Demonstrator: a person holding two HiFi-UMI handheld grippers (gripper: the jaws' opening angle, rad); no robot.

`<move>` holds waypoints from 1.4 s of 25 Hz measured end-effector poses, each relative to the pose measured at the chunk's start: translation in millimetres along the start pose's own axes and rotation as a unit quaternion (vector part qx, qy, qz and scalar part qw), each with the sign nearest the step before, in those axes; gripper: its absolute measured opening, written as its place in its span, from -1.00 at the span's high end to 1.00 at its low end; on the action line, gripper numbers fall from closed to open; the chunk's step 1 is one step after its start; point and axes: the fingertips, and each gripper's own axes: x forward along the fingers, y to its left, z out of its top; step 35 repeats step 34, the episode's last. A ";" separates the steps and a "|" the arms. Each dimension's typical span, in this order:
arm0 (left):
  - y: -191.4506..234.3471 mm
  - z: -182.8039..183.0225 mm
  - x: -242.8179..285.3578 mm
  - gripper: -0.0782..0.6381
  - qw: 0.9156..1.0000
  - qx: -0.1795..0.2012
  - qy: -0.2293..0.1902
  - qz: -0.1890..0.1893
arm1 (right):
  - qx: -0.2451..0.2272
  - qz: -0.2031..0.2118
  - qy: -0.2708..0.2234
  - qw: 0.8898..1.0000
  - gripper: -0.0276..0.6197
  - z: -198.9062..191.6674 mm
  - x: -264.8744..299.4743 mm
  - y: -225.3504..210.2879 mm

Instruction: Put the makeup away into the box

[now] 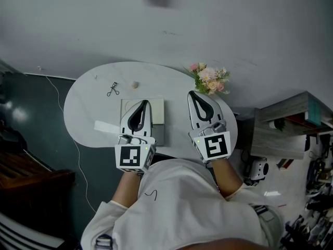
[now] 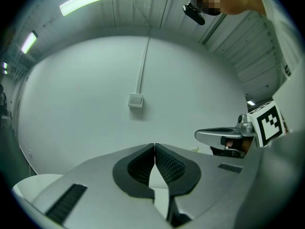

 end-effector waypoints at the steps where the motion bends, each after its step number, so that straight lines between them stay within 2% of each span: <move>1: 0.0 -1.4 -0.5 0.73 1.000 0.000 0.002 0.000 | -0.001 0.001 0.001 1.000 0.92 -0.1 -0.6 0.6; 13: -0.2 -9.1 -1.9 0.73 1.000 0.004 0.011 0.003 | -0.007 0.010 0.021 1.000 0.92 -0.2 -1.3 2.8; 17: -1.3 -11.5 -6.3 0.73 1.000 0.002 0.011 0.002 | -0.002 -0.001 0.028 1.000 0.92 1.2 -3.2 0.5; 29: 2.1 -16.1 -17.9 0.73 1.000 0.000 0.017 0.015 | 0.000 0.031 0.013 0.999 0.92 0.9 -4.8 21.3; 35: 5.3 -17.7 -22.7 0.73 1.000 0.000 0.018 0.019 | 0.003 0.034 0.013 0.999 0.92 0.3 -4.4 25.3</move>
